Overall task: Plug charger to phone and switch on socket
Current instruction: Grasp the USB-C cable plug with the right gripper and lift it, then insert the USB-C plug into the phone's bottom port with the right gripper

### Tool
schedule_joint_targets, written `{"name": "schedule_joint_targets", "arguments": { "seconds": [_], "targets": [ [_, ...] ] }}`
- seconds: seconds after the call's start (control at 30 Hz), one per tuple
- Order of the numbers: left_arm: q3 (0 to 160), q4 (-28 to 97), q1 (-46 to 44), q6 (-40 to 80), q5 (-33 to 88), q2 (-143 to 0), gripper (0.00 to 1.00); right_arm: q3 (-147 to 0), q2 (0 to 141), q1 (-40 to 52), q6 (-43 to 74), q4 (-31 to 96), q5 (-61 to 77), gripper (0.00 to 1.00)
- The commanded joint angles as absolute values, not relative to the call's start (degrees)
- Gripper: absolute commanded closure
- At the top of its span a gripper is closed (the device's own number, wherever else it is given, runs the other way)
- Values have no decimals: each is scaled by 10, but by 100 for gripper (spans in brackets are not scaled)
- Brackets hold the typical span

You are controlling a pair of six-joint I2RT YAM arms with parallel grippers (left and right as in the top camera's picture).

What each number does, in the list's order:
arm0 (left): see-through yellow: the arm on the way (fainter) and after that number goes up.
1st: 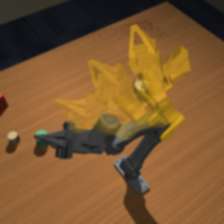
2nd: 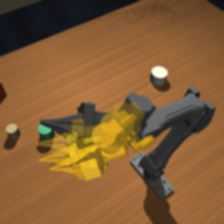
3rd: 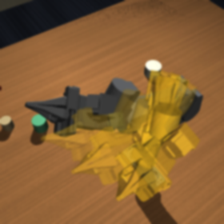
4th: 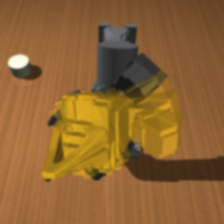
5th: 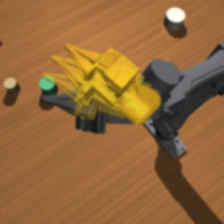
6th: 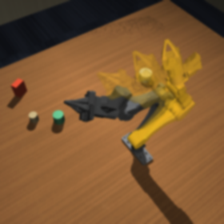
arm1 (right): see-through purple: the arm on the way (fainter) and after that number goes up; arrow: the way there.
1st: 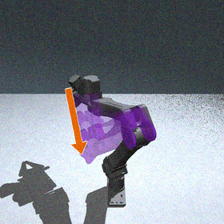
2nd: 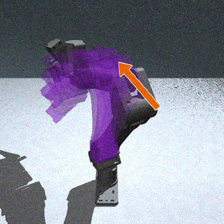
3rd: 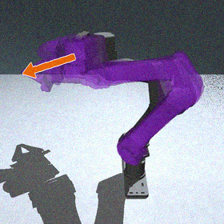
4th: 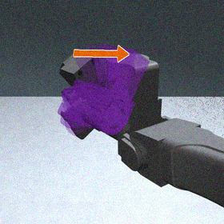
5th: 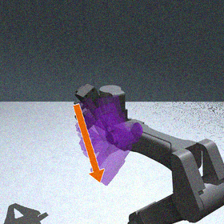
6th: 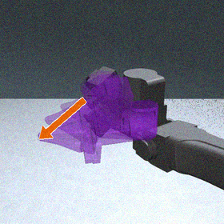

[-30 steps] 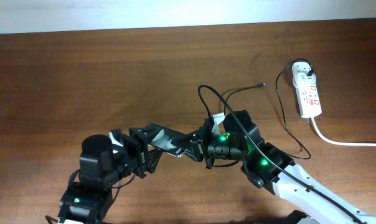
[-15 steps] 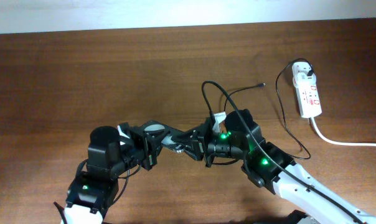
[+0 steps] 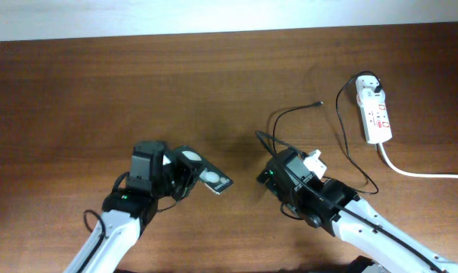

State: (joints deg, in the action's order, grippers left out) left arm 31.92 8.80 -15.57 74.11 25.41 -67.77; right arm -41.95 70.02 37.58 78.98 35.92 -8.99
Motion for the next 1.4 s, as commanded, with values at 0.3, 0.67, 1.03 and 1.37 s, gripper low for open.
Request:
{"name": "schedule_joint_targets", "arguments": {
  "seconds": [0.3,0.67,1.03,1.37],
  "targets": [
    [328,-84,-154,562,345,-863,100,-720,957,78,522,418,-63,23],
    [328,-86,-154,562,332,-863,100,-930,1286,79,514,351,-60,63],
    [328,-85,-153,562,326,-863,100,-930,1277,209,162,501,-27,96],
    [328,-143,-154,528,467,-863,100,-928,848,209,88,749,183,96]
  ]
}}
